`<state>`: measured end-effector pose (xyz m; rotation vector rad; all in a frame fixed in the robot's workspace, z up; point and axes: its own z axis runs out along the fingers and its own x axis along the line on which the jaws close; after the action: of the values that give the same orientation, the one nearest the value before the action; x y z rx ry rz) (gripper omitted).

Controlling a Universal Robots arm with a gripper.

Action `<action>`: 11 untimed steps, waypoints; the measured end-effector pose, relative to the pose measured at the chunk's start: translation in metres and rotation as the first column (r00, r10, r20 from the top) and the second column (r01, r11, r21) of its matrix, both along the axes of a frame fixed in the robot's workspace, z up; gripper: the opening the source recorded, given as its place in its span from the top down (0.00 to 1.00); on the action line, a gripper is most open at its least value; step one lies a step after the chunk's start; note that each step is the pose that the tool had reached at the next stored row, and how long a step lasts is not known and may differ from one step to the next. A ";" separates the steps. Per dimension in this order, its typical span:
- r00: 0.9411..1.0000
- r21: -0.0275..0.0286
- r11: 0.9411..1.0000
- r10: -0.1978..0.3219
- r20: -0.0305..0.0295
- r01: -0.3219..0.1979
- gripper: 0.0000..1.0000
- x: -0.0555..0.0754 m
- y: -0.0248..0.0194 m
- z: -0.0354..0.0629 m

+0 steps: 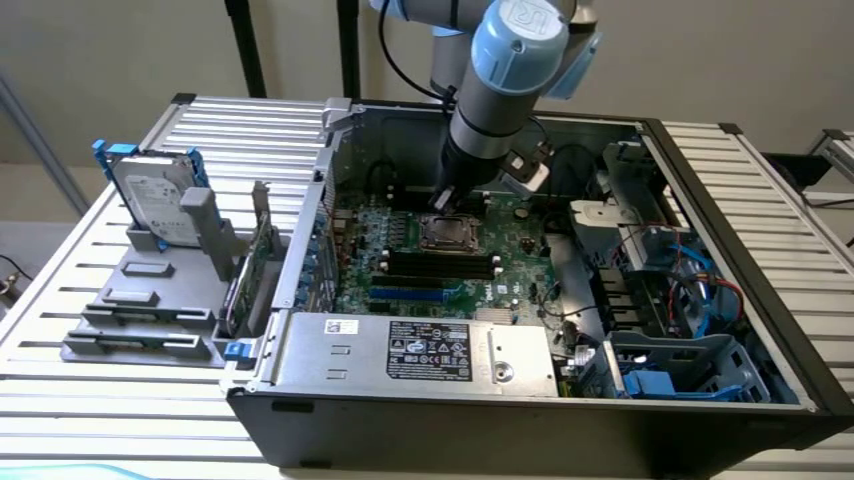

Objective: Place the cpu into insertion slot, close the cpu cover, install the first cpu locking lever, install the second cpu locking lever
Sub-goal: 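Install the first cpu locking lever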

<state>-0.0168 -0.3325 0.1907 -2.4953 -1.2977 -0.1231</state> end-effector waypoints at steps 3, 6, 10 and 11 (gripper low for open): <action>1.000 0.002 1.000 0.000 0.000 0.000 0.89 0.000 0.0002 0.0026; 1.000 0.003 1.000 0.000 -0.001 0.000 0.89 0.000 -0.0005 0.0090; 1.000 0.004 1.000 0.000 -0.001 0.000 0.89 0.000 -0.0022 0.0096; 1.000 0.004 1.000 0.000 -0.001 0.000 0.89 0.000 -0.0027 0.0096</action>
<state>-0.0166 -0.3352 0.2003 -2.4918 -1.2958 -0.1240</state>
